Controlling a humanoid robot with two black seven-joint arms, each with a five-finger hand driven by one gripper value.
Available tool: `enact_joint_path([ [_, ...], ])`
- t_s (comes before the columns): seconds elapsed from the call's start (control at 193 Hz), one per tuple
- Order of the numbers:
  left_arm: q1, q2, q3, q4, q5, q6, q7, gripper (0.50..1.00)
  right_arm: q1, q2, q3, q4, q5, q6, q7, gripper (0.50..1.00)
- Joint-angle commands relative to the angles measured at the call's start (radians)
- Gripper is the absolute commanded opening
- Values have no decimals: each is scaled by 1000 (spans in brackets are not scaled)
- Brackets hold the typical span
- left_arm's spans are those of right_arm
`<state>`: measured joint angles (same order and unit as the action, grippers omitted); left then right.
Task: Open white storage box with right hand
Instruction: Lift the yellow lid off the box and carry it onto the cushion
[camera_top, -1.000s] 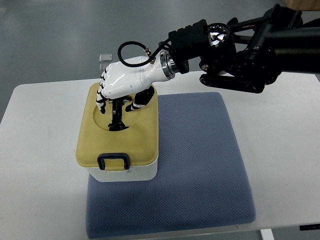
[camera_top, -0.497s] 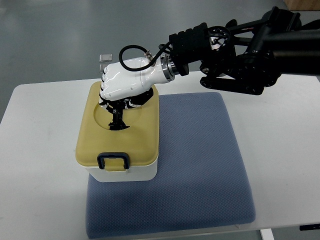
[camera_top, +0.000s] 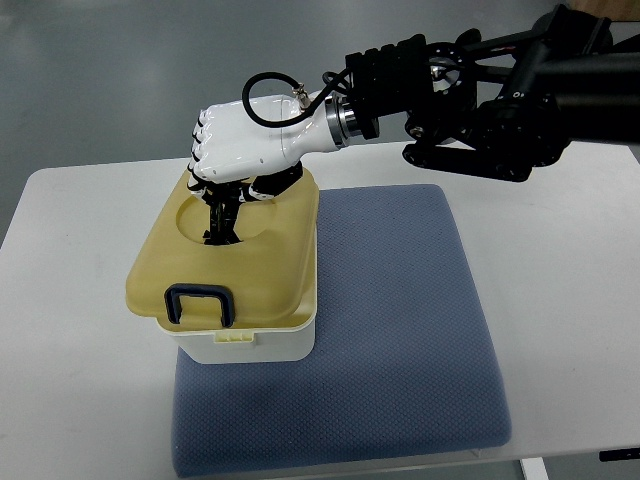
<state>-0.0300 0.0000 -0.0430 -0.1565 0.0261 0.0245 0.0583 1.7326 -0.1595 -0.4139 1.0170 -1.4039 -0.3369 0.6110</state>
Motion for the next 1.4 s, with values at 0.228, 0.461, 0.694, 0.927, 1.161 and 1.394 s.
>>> enact_joint_path([
  [0.228,1,0,0,0,0,0,0,1000,-19,-160,55,17,-17,-1,0,500],
  [0.461,-1,0,-1,0,0,0,0,1000,-84,-284,112,37,-66,-24,0,500],
  [0.694,1,0,0,0,0,0,0,1000,-179,-391,113,37,-90,-100,0,500],
  [0.927,1,0,0,0,0,0,0,1000,-306,-465,167,37,-112,-136,0,500],
  [1.161,1,0,0,0,0,0,0,1000,-436,-500,201,34,-121,-169,0,500],
  [1.394,-1,0,0,0,0,0,0,1000,-505,-497,201,23,-129,-212,0,500],
])
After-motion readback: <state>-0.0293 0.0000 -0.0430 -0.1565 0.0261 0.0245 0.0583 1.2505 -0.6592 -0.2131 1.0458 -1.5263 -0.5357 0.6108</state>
